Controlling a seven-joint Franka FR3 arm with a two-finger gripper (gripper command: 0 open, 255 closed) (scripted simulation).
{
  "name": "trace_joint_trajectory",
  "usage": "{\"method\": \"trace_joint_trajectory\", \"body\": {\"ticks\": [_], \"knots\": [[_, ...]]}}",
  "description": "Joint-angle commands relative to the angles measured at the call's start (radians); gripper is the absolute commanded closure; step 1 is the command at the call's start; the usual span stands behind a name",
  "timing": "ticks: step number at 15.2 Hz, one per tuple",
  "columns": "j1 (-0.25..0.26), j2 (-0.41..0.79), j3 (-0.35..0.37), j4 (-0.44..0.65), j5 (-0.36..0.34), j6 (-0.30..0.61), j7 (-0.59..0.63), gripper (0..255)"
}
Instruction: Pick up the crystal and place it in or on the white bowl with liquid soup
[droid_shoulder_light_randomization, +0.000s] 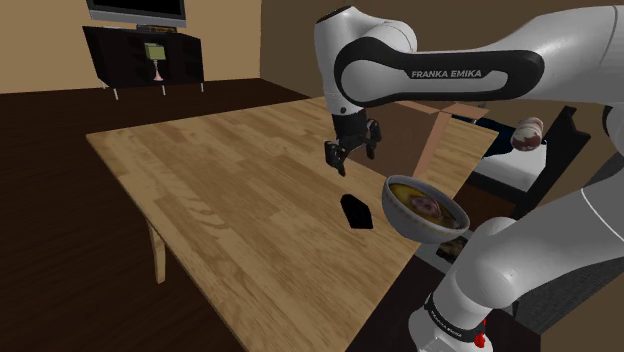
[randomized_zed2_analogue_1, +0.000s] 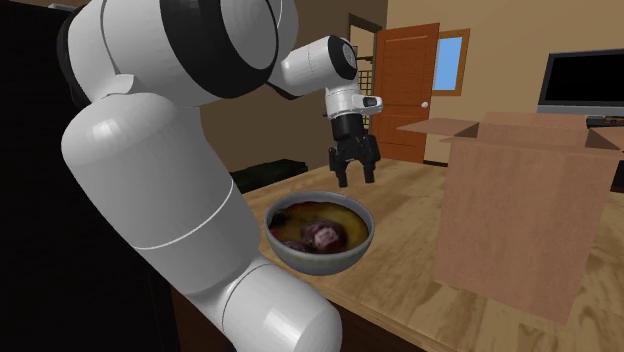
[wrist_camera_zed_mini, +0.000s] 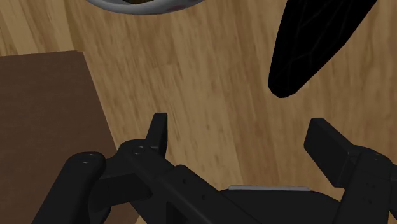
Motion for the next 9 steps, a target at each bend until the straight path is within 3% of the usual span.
{"method": "trace_joint_trajectory", "body": {"ticks": [1, 2, 3, 9], "knots": [[0.000, 0.000, 0.000, 0.000, 0.000, 0.000, 0.000, 0], [0.000, 0.000, 0.000, 0.000, 0.000, 0.000, 0.000, 0], [0.000, 0.000, 0.000, 0.000, 0.000, 0.000, 0.000, 255], [0.000, 0.000, 0.000, 0.000, 0.000, 0.000, 0.000, 255]]}}
